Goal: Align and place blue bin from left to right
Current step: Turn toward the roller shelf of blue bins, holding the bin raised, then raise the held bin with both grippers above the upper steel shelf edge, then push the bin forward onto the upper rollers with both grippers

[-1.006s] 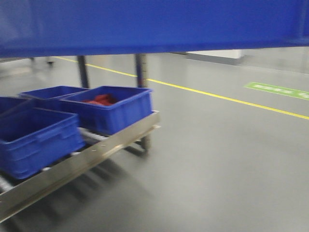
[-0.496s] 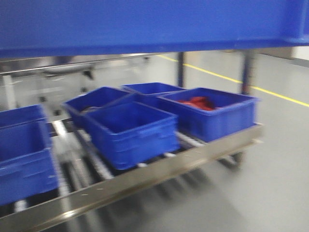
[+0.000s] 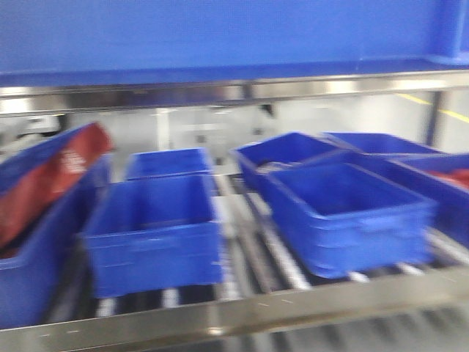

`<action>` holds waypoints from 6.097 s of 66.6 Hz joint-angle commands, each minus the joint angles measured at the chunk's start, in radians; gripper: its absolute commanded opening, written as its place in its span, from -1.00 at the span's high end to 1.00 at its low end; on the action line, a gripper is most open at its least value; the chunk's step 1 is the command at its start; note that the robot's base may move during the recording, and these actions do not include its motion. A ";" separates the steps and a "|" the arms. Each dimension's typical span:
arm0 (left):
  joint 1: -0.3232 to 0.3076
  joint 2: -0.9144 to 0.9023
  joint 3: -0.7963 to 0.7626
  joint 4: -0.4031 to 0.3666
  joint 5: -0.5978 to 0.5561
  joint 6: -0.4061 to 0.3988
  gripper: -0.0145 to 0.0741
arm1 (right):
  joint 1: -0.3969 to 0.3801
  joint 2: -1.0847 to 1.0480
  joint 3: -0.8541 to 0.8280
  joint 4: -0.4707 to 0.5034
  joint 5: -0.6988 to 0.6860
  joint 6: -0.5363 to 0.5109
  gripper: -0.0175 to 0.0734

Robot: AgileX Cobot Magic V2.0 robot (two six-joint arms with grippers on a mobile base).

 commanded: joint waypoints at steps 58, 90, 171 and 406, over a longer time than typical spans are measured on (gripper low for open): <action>-0.006 -0.014 -0.011 0.020 -0.085 0.001 0.92 | 0.006 -0.017 -0.017 -0.010 -0.126 -0.010 0.79; -0.006 -0.014 -0.011 0.020 -0.085 0.001 0.92 | 0.006 -0.017 -0.017 -0.010 -0.126 -0.010 0.79; -0.006 -0.014 -0.011 0.027 -0.085 0.001 0.92 | 0.006 -0.017 -0.017 -0.010 -0.126 -0.010 0.79; 0.213 0.180 -0.024 -0.250 -0.281 0.115 -0.49 | -0.064 0.325 -0.192 0.031 -0.087 0.050 -0.11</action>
